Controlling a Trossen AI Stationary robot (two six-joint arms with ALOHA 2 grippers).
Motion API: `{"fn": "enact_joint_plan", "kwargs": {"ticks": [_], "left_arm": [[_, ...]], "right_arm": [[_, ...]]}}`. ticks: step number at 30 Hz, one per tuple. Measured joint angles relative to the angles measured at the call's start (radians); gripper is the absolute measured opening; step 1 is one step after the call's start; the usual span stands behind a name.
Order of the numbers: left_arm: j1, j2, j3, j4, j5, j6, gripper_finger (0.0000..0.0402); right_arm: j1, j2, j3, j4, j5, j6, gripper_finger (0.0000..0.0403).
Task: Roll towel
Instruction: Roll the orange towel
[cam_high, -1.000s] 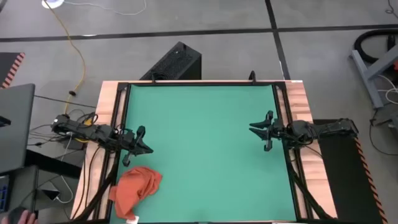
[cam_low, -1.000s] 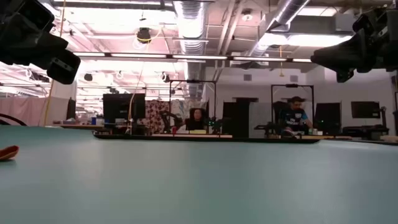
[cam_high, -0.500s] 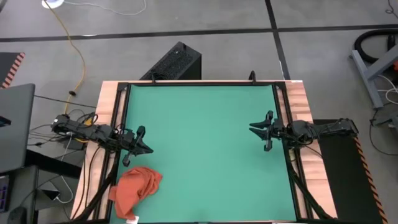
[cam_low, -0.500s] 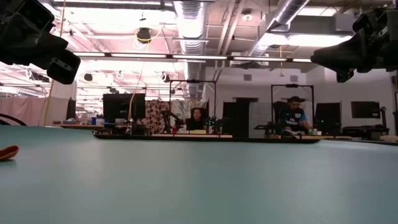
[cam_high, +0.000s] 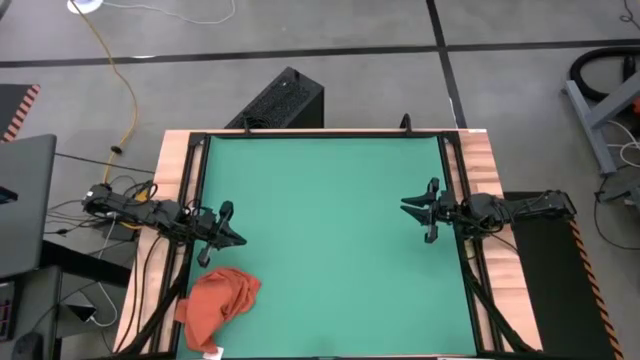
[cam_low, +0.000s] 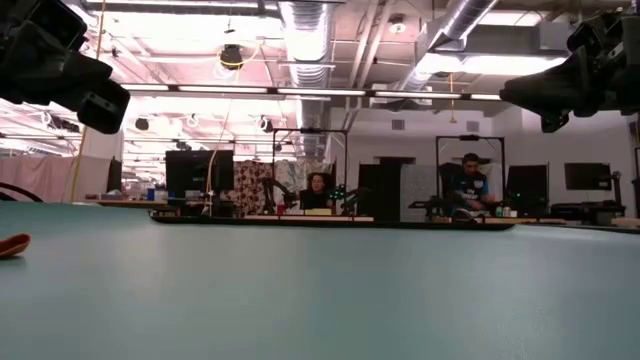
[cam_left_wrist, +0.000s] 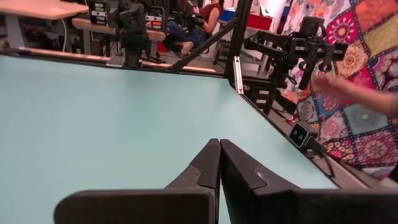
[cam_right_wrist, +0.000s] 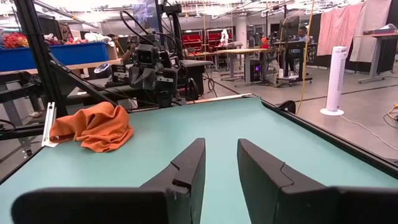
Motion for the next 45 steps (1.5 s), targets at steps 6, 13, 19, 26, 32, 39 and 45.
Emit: {"fn": "enact_joint_plan", "kwargs": {"ticks": [6, 13, 19, 26, 32, 39, 45], "left_arm": [[0.000, 0.000, 0.000, 0.015, -0.074, -0.053, 0.0000], [0.000, 0.000, 0.000, 0.019, -0.098, -0.066, 0.0000], [0.000, 0.000, 0.001, 0.092, -0.140, -0.118, 0.0001], [-0.030, 0.074, 0.119, 0.243, -0.031, -0.088, 0.0040], [-0.047, 0.375, 0.351, 0.072, -0.093, 0.002, 0.0085], [-0.047, 0.894, 0.768, -0.730, -0.075, -0.205, 0.0110], [-0.068, 1.161, 0.956, -0.974, 0.071, -0.263, 0.0110]], "right_arm": [[0.000, 0.000, 0.000, 0.000, 0.000, 0.000, 0.0116], [-0.004, 0.000, 0.000, 0.025, 0.001, 0.116, 0.0116], [-0.004, 0.000, 0.000, 0.025, 0.001, 0.277, 0.0116], [-0.005, 0.000, 0.000, 0.024, 0.001, 0.360, 0.0116], [-0.005, 0.000, 0.000, 0.006, 0.001, 0.358, 0.0116], [-0.005, 0.000, 0.000, -0.007, -0.003, 0.355, 0.0116], [-0.005, 0.000, 0.000, -0.012, -0.008, 0.354, 0.0116]]}}
